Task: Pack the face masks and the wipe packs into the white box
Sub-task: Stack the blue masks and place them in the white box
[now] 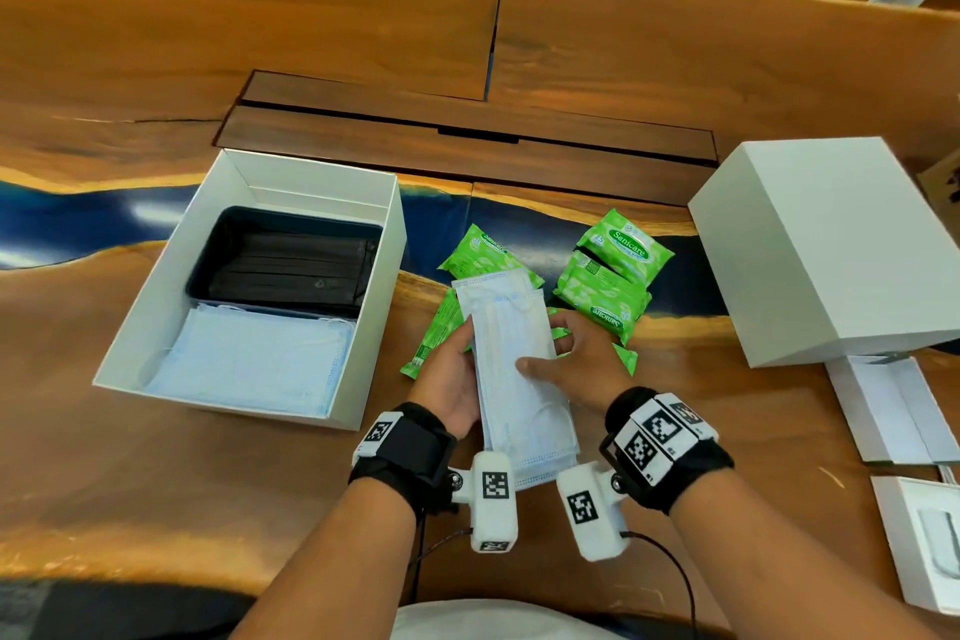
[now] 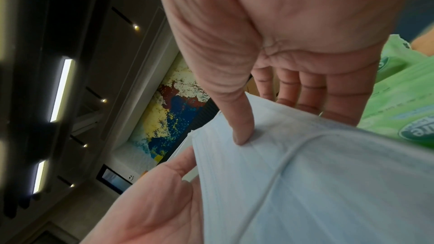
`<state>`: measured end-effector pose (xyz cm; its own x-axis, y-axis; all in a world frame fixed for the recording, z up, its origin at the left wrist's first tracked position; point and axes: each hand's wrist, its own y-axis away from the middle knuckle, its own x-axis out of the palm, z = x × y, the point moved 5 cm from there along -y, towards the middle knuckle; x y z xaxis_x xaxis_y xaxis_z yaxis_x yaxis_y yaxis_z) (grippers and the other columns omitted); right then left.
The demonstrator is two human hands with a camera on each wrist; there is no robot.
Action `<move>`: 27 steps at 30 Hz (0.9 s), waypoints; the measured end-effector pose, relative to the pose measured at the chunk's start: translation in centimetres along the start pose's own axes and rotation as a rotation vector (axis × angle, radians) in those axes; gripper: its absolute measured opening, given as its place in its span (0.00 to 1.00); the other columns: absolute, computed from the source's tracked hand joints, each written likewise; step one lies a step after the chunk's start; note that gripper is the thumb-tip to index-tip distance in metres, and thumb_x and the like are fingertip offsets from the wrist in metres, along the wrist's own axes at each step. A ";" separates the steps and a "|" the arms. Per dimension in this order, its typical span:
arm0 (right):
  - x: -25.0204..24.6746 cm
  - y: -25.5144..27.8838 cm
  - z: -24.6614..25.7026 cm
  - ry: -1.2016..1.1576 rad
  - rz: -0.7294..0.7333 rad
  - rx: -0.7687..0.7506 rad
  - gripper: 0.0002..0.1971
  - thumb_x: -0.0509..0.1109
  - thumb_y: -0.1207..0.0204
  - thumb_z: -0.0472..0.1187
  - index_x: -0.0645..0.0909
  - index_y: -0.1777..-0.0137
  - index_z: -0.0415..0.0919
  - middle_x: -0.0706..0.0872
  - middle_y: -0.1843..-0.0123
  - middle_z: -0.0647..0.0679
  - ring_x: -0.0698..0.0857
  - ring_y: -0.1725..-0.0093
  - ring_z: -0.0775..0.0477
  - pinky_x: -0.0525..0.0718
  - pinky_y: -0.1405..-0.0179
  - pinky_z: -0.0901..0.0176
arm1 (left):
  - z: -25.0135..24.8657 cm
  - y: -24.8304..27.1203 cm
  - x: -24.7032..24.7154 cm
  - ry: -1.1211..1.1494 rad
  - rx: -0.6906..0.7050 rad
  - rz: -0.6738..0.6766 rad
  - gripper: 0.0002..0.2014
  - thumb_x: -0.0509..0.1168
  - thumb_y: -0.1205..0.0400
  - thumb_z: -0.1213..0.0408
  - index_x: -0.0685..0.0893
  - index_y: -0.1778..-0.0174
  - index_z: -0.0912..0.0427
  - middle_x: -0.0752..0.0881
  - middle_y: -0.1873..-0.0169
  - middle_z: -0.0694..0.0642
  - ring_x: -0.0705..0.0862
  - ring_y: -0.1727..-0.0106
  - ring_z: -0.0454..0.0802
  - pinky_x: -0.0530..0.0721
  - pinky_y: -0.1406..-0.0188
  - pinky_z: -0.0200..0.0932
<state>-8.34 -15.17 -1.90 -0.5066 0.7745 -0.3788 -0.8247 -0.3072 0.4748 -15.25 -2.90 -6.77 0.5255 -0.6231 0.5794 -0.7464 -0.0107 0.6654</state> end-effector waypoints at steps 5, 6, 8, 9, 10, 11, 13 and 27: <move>0.1 -0.1 0.1 0.039 -0.024 -0.074 0.15 0.79 0.32 0.31 0.79 0.60 0.51 0.86 0.59 0.52 0.84 0.61 0.52 0.80 0.62 0.62 | -0.3 -0.2 -0.1 0.043 0.032 -0.001 0.21 0.58 0.13 0.47 0.85 0.34 0.57 0.89 0.39 0.62 0.87 0.40 0.60 0.84 0.39 0.58; 0.3 0.1 0.2 0.046 0.000 -0.084 0.14 0.79 0.31 0.31 0.81 0.60 0.50 0.87 0.59 0.53 0.85 0.61 0.53 0.81 0.60 0.61 | -0.3 -0.2 0.0 0.050 0.033 0.005 0.20 0.57 0.13 0.49 0.86 0.35 0.57 0.89 0.39 0.63 0.88 0.42 0.59 0.85 0.43 0.56; 0.6 0.3 0.1 0.019 0.066 -0.077 0.11 0.77 0.29 0.31 0.84 0.58 0.48 0.89 0.57 0.52 0.87 0.60 0.53 0.85 0.54 0.57 | -0.4 -0.3 0.1 0.048 0.045 -0.006 0.19 0.55 0.12 0.53 0.86 0.38 0.58 0.89 0.42 0.63 0.90 0.48 0.58 0.86 0.49 0.54; 0.6 0.4 0.0 0.003 0.095 -0.064 0.10 0.76 0.28 0.30 0.85 0.56 0.47 0.89 0.56 0.51 0.87 0.58 0.54 0.86 0.52 0.55 | -0.5 -0.4 0.0 0.047 0.051 -0.013 0.18 0.55 0.12 0.54 0.87 0.40 0.59 0.90 0.44 0.63 0.90 0.48 0.59 0.86 0.48 0.55; 0.5 0.5 -0.1 -0.011 0.116 -0.051 0.09 0.76 0.27 0.31 0.85 0.53 0.46 0.90 0.54 0.50 0.88 0.57 0.53 0.86 0.50 0.55 | -0.6 -0.3 0.0 0.052 0.051 -0.029 0.18 0.56 0.12 0.54 0.87 0.40 0.59 0.90 0.44 0.63 0.89 0.46 0.61 0.86 0.44 0.56; 0.3 0.5 -0.1 -0.012 0.131 -0.042 0.09 0.75 0.26 0.31 0.86 0.52 0.45 0.90 0.52 0.49 0.88 0.55 0.51 0.87 0.48 0.54 | -0.7 -0.4 -0.2 0.053 0.054 -0.052 0.17 0.57 0.12 0.54 0.87 0.40 0.60 0.89 0.43 0.64 0.88 0.42 0.62 0.84 0.40 0.58; -0.5 0.3 -0.3 -0.020 0.126 -0.029 0.07 0.75 0.25 0.31 0.86 0.50 0.41 0.91 0.48 0.44 0.89 0.53 0.47 0.88 0.46 0.50 | -0.9 -0.4 -0.5 0.064 0.061 -0.104 0.17 0.58 0.12 0.54 0.85 0.37 0.60 0.88 0.39 0.64 0.85 0.37 0.62 0.83 0.38 0.57; 0.6 -1.7 0.9 -0.181 -0.010 0.058 0.05 0.73 0.25 0.29 0.87 0.55 0.38 0.92 0.50 0.37 0.89 0.57 0.42 0.88 0.48 0.42 | 0.2 -0.5 -0.2 -0.073 -0.059 -0.018 0.25 0.63 0.17 0.42 0.84 0.31 0.56 0.87 0.38 0.67 0.86 0.38 0.66 0.83 0.37 0.64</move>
<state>-6.98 -13.69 -2.24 -0.4401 0.8661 -0.2370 -0.8113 -0.2704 0.5184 -15.04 -2.88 -7.35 0.5054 -0.6788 0.5328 -0.7108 0.0225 0.7030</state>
